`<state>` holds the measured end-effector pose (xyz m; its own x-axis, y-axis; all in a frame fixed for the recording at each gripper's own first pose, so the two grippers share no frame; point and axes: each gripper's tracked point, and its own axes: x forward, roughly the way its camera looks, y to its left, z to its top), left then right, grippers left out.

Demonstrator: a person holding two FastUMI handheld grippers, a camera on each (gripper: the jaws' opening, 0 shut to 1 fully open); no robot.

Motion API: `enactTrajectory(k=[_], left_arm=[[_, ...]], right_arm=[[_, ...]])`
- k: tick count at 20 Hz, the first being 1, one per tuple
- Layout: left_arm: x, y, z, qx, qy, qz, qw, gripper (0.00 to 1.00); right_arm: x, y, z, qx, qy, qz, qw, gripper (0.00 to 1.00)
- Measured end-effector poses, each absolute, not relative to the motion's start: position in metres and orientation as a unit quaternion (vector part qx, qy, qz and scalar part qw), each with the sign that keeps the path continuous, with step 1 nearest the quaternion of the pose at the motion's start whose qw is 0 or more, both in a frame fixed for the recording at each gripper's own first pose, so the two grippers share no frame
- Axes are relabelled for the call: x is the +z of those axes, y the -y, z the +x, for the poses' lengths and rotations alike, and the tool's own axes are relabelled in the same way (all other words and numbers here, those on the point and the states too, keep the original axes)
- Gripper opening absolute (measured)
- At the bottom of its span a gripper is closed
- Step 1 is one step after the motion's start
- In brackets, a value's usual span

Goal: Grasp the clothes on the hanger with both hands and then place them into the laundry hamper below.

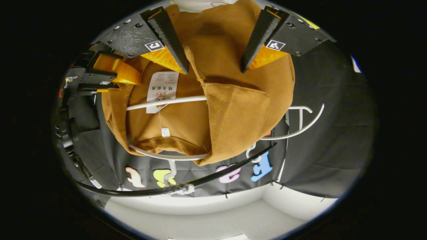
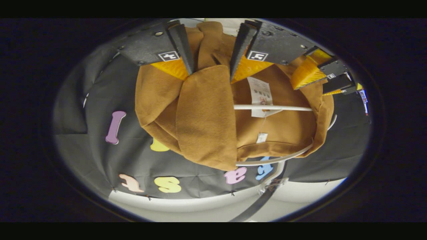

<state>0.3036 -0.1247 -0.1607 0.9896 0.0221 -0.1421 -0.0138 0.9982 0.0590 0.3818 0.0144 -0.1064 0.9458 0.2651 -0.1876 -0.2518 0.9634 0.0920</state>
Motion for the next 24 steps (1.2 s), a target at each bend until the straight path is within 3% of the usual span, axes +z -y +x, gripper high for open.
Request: enactTrajectory(k=[1, 4, 6, 7, 9, 11, 13, 14, 16, 18, 19, 20, 21, 22, 24], left_arm=[[-0.162, 0.122, 0.304, 0.013, -0.075, 0.033, 0.997, 0.77], [-0.171, 0.124, 0.307, 0.001, -0.092, 0.026, 0.995, 0.60], [-0.177, 0.121, 0.307, 0.007, -0.105, 0.020, 0.994, 0.40], [-0.180, 0.118, 0.307, 0.010, -0.112, 0.019, 0.994, 0.14], [-0.185, 0.115, 0.307, 0.013, -0.121, 0.010, 0.992, 0.04], [-0.187, 0.111, 0.306, 0.015, -0.133, -0.001, 0.991, 0.06], [-0.185, 0.109, 0.309, 0.009, -0.136, -0.007, 0.991, 0.00], [-0.181, 0.107, 0.307, 0.009, -0.135, -0.006, 0.991, 0.05], [-0.175, 0.104, 0.307, -0.002, -0.130, -0.009, 0.992, 0.00], [-0.168, 0.107, 0.305, -0.023, -0.124, -0.017, 0.992, 0.00], [-0.164, 0.110, 0.304, -0.037, -0.118, -0.022, 0.992, 0.05], [-0.159, 0.113, 0.303, -0.050, -0.113, -0.023, 0.992, 0.00], [-0.155, 0.111, 0.301, -0.057, -0.107, -0.019, 0.992, 0.05], [-0.150, 0.111, 0.301, -0.064, -0.103, -0.019, 0.992, 0.00], [-0.142, 0.110, 0.301, -0.074, -0.097, -0.026, 0.992, 0.00]], right_arm=[[-0.106, -0.013, 0.384, 0.133, -0.098, 0.031, 0.986, 0.56], [-0.107, -0.012, 0.388, 0.155, -0.098, 0.040, 0.982, 0.24], [-0.109, -0.011, 0.388, 0.179, -0.103, 0.048, 0.977, 0.12], [-0.108, -0.011, 0.387, 0.193, -0.108, 0.051, 0.974, 0.11], [-0.108, -0.008, 0.386, 0.220, -0.115, 0.055, 0.967, 0.07], [-0.107, -0.005, 0.385, 0.242, -0.118, 0.053, 0.962, 0.06], [-0.107, -0.006, 0.386, 0.267, -0.122, 0.054, 0.955, 0.05], [-0.108, -0.004, 0.384, 0.279, -0.126, 0.056, 0.950, 0.05], [-0.107, -0.005, 0.379, 0.312, -0.131, 0.074, 0.938, 0.06], [-0.104, -0.005, 0.375, 0.349, -0.141, 0.108, 0.920, 0.06], [-0.102, -0.005, 0.374, 0.367, -0.147, 0.130, 0.909, 0.06], [-0.100, -0.004, 0.371, 0.382, -0.154, 0.153, 0.898, 0.06], [-0.098, -0.004, 0.368, 0.399, -0.159, 0.172, 0.886, 0.05], [-0.095, -0.006, 0.361, 0.424, -0.165, 0.191, 0.870, 0.05], [-0.091, -0.004, 0.356, 0.446, -0.166, 0.210, 0.854, 0.05]])
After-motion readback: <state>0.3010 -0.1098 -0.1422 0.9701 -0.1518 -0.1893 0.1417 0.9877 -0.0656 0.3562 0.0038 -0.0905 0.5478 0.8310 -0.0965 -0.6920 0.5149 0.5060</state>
